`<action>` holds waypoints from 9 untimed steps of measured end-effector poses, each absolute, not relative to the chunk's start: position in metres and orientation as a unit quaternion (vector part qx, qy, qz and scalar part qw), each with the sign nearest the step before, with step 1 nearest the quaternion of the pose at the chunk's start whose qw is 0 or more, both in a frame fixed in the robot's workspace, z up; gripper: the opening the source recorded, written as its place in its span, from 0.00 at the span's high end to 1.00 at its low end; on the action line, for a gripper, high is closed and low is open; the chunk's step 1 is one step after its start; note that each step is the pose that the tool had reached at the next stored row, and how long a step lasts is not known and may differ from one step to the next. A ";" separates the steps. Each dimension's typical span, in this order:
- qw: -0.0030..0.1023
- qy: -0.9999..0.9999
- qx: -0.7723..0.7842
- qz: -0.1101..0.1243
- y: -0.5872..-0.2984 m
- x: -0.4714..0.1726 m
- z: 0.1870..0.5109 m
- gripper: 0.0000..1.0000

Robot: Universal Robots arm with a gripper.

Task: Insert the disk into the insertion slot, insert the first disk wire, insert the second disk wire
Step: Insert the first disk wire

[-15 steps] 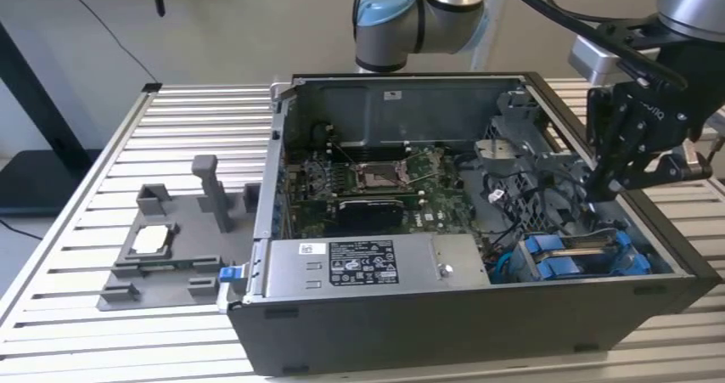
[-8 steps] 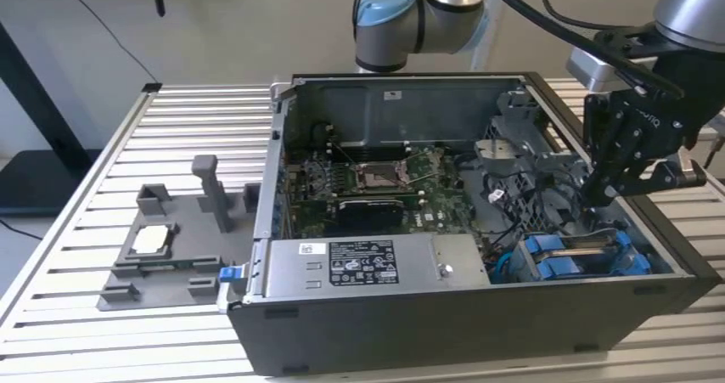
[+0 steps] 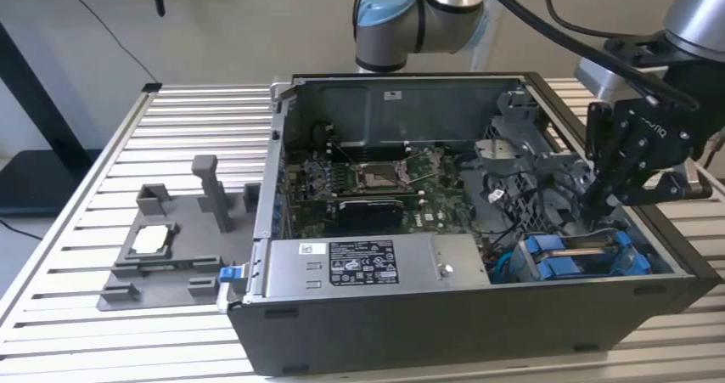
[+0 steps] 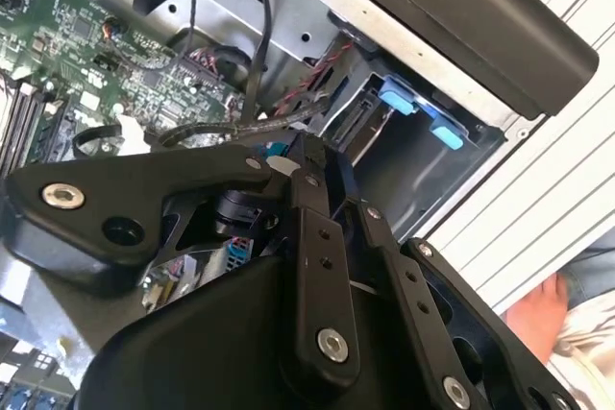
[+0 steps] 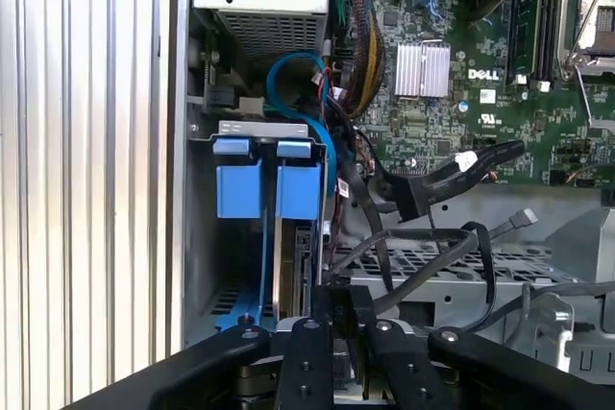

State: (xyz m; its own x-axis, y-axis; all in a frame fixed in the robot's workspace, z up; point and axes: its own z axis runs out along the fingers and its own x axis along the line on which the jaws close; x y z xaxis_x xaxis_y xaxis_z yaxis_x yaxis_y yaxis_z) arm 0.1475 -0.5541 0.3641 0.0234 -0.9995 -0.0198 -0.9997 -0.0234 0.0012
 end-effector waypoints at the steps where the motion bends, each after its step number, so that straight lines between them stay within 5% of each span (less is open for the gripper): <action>1: 0.006 0.699 -0.715 0.008 -0.556 0.148 0.364 0.81; 9: 0.006 0.699 -0.715 0.008 -0.566 0.151 0.361 0.81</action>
